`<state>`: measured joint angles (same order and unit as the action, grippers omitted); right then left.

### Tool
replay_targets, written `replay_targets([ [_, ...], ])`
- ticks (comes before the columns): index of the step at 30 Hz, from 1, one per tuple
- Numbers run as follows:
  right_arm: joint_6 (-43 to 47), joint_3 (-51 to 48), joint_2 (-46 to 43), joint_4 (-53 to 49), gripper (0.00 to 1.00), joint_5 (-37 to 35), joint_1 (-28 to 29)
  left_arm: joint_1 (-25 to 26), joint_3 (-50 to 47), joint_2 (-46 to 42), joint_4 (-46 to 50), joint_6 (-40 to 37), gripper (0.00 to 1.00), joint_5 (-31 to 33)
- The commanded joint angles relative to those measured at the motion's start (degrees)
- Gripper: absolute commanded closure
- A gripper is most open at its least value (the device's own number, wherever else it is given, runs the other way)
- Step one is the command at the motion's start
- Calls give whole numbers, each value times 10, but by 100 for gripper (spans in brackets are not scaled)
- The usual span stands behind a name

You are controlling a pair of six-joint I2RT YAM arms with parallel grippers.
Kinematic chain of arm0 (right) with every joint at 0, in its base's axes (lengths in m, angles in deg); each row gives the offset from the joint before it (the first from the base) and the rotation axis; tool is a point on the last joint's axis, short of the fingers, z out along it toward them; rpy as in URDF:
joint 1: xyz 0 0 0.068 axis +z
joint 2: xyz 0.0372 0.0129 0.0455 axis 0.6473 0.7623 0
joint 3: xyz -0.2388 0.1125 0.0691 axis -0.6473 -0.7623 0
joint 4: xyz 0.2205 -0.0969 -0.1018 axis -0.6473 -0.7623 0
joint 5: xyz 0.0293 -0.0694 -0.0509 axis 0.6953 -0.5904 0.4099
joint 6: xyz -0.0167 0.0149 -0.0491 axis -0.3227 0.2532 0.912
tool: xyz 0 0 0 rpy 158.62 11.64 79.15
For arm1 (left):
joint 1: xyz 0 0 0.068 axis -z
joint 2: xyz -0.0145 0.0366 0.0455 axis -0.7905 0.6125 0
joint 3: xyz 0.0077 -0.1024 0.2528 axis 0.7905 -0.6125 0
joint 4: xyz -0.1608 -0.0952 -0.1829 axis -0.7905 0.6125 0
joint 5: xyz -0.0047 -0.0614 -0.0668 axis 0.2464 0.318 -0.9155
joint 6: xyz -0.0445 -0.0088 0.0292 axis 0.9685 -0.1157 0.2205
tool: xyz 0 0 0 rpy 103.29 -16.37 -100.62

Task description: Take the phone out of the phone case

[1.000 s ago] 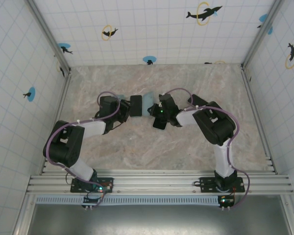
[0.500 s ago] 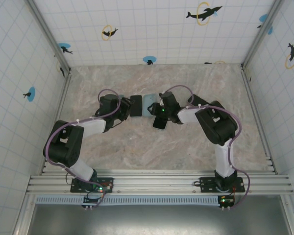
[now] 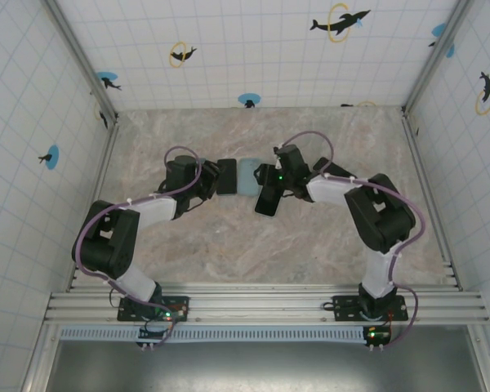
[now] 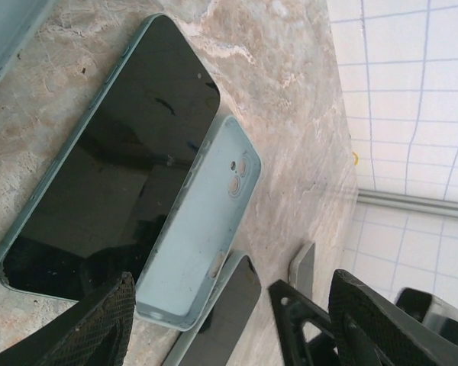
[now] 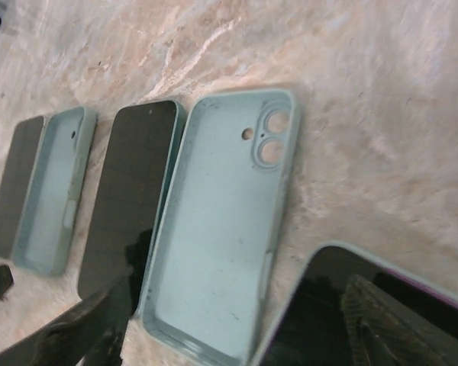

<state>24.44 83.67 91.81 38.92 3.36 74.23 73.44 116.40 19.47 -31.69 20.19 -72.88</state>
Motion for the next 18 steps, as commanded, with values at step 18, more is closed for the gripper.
replay_targets([
  [18,-117,115,44,-300,3,-182,43,-6,4,-4,-4,-37,30,-31],
])
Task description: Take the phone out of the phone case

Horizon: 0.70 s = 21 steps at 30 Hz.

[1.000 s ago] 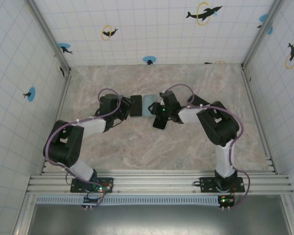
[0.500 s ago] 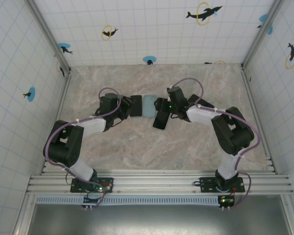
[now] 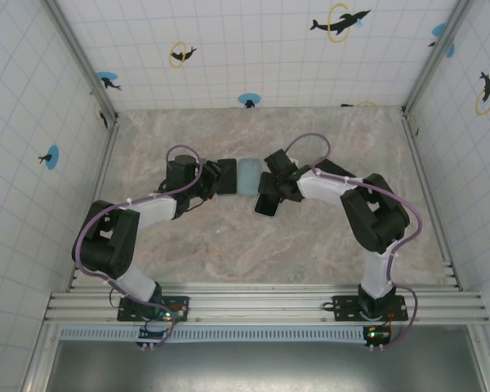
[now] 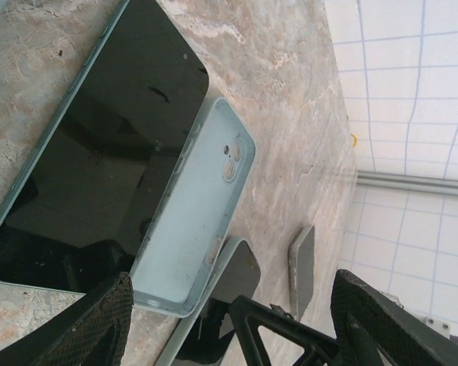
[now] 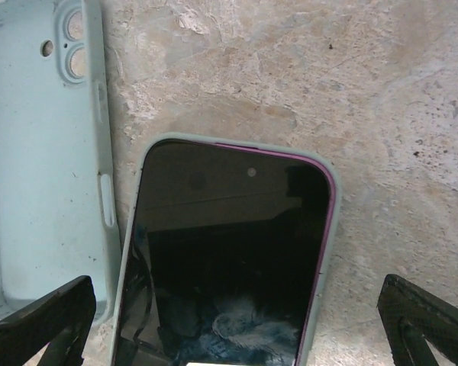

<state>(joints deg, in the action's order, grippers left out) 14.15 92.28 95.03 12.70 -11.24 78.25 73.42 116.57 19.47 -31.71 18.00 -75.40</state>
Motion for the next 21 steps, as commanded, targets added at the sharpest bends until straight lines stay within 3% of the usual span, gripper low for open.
replay_targets([
  [1,-14,36,17,-43,3,-45,2,-4,0,-4,-6,-15,30,-6],
  [7,-13,103,63,-97,4,-94,11,-5,-10,-10,-12,-18,30,-9],
  [21,-15,186,129,-169,5,-115,22,-9,-14,-24,-7,-28,29,-11],
])
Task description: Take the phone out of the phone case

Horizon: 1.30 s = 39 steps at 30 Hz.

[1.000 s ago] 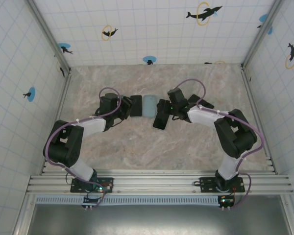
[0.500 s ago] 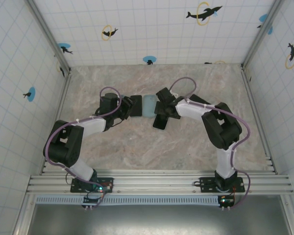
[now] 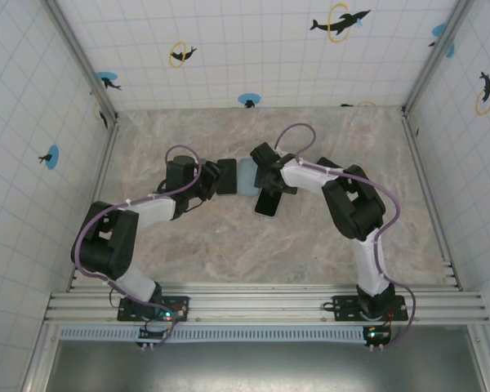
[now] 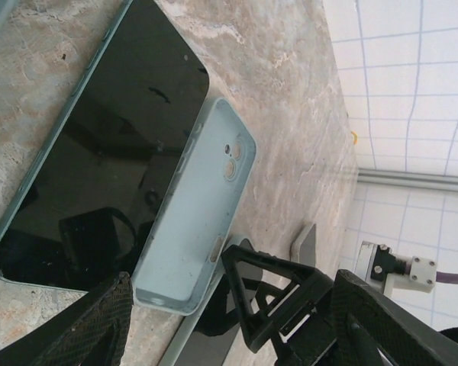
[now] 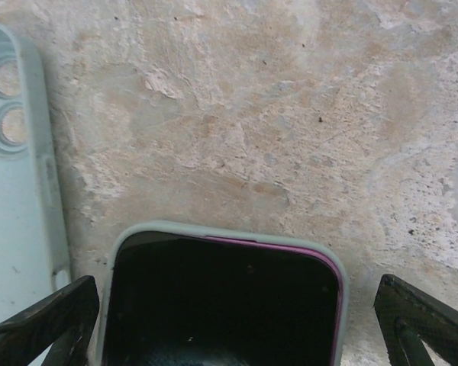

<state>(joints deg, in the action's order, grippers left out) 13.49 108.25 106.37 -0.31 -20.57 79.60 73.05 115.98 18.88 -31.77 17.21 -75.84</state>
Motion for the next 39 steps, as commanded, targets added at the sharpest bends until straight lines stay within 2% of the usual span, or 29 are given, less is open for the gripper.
replay_targets([
  [1,-9,27,17,-47,4,-22,11,-6,-8,-19,-6,-21,29,-6],
  [6,-21,6,9,-67,5,-7,16,-7,-10,-21,-8,-22,30,-8],
  [16,-47,-103,-61,-37,7,29,12,-7,-16,-23,-14,-21,29,-11],
  [26,-110,-159,-110,-22,5,90,11,-6,-21,-26,-13,-23,29,-13],
  [36,-155,-152,-106,-39,7,99,19,-7,-25,-22,-21,-24,29,-20],
  [39,-172,-125,-90,-75,7,74,23,-7,-28,-22,-24,-24,29,-22],
])
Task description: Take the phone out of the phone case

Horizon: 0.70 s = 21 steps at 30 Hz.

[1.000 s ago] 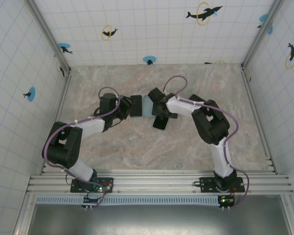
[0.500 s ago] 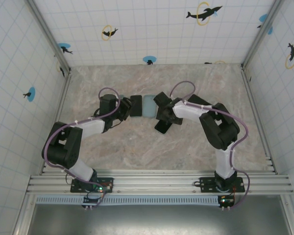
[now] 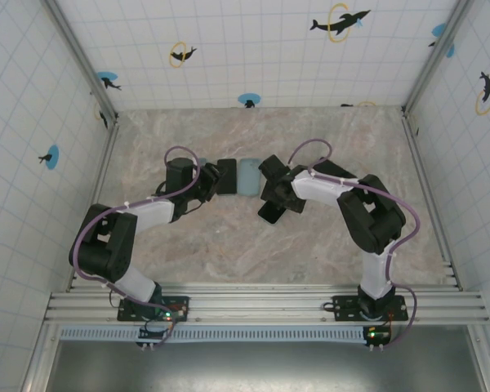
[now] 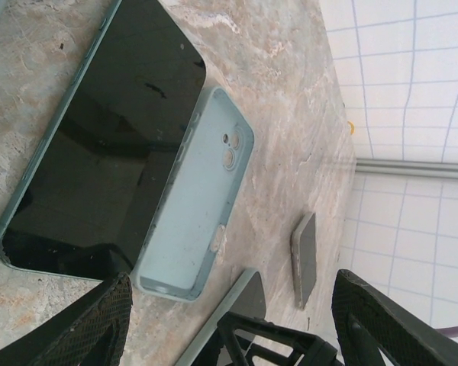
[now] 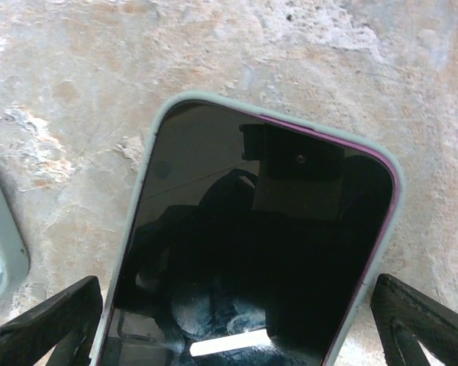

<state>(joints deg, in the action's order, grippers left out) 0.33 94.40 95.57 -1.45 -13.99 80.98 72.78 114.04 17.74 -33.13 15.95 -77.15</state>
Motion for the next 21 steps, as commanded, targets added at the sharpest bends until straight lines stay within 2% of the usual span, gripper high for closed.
replay_targets([
  [1,-47,23,26,-77,7,6,10,-4,-9,-11,-11,-11,29,-10],
  [4,-73,37,44,-92,7,25,10,-7,-9,-9,-13,-12,29,-12],
  [15,-110,101,85,-115,6,19,15,-19,-6,-7,-17,-19,29,-24],
  [21,-135,153,123,-165,7,24,11,-21,-3,2,-27,-19,29,-33],
])
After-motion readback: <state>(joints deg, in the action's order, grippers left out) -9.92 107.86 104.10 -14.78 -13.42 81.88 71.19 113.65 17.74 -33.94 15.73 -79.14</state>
